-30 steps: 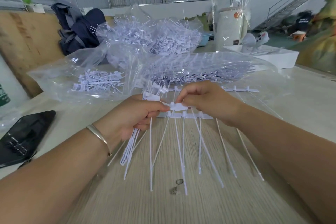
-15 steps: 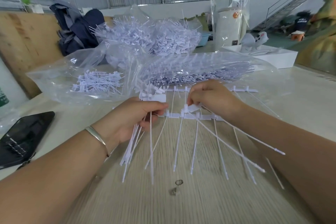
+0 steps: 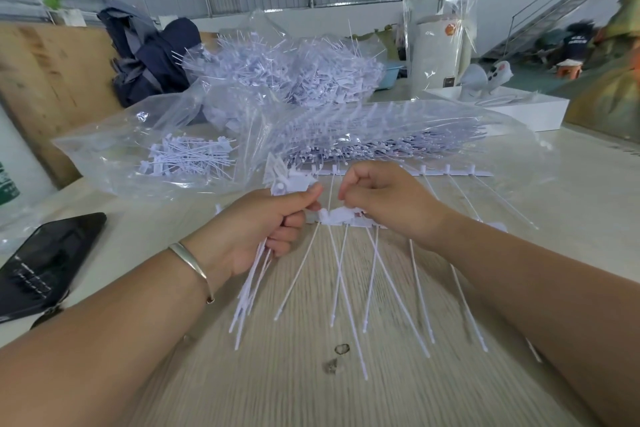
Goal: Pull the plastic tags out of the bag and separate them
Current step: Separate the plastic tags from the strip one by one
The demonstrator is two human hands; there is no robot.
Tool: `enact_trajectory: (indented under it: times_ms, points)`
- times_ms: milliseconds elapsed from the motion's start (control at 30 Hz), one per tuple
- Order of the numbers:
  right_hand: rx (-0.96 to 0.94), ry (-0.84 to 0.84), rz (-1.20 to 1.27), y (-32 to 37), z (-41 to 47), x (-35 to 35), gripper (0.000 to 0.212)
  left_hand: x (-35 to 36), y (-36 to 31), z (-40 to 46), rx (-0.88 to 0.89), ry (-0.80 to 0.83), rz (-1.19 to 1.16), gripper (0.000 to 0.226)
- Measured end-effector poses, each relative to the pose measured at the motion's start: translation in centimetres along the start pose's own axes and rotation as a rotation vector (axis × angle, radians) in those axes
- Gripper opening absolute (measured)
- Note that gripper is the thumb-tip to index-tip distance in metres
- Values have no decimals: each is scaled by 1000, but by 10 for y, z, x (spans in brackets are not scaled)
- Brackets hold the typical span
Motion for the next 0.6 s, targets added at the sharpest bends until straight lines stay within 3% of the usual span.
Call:
enact_trajectory:
  times_ms: [300,533,600]
  points:
    - [-83,25,72,5,-3,-1,6,-2,0,1,28,5,50,28]
    - [-120,-283,-240,-1,2,-16,22,-10,-1,3,56,-103,46,20]
    - [-115,-298,-265,-2,4,-16,22,-11,1,4,68,-125,71,17]
Point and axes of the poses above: each hand's wrist, its own z-axis towards the middle knuckle, its own x-axis out of the palm, y = z × x, the point moved 4 cm from there along z, towards the middle knuckle, and after that the axes turned 14 degrees about x, right-handed, at the moved point
